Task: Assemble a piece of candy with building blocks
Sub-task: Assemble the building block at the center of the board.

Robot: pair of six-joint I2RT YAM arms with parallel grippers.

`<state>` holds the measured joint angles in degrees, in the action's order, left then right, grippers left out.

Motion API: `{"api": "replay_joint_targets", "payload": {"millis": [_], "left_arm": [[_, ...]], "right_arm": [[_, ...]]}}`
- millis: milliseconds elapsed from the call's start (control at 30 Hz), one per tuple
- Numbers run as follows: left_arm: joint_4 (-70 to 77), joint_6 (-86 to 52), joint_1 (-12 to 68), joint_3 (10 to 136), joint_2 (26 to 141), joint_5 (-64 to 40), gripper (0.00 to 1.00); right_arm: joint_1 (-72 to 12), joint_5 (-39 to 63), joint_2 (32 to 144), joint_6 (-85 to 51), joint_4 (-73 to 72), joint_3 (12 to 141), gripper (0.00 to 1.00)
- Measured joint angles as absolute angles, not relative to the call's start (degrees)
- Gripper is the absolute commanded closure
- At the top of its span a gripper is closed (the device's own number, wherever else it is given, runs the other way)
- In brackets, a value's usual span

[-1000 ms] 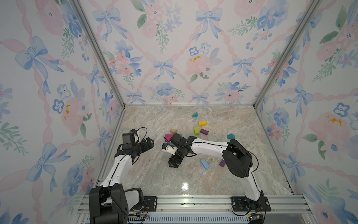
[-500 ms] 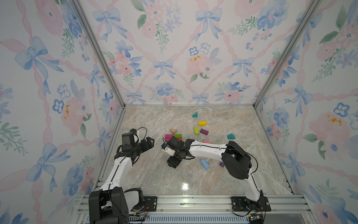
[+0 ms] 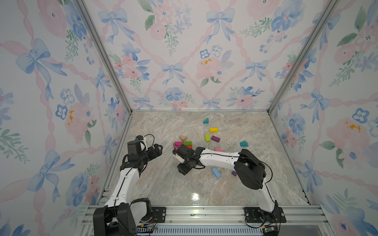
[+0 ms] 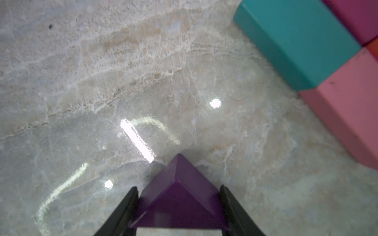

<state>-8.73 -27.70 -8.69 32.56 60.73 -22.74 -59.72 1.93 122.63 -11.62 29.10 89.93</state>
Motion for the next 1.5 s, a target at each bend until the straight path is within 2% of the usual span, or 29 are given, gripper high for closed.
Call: {"api": "replay_joint_targets", "payload": {"millis": [267,800,1000,1133,1500], "left_arm": [[-8.1,-28.8,-8.7,32.0,60.5,-22.5,0.08],[-6.2,-29.2,-8.7,30.9,59.8,-22.6,0.08],[-5.7,-29.2,-8.7,30.9,59.8,-23.0,0.08],[-5.6,-29.3,-8.7,30.9,59.8,-23.0,0.08],[-5.6,-29.3,-8.7,30.9,59.8,-23.0,0.08]], "right_arm": [[-58.3,0.2,122.5,-18.0,28.4,89.6,0.52],[-53.3,1.2,124.2,-23.7,28.5,92.6,0.48],[-53.3,2.2,124.9,-24.8,28.2,93.4,0.40],[-53.3,2.8,124.9,-25.5,28.1,93.5,0.31],[-52.9,4.3,124.8,-25.5,26.0,92.6,0.31]]}}
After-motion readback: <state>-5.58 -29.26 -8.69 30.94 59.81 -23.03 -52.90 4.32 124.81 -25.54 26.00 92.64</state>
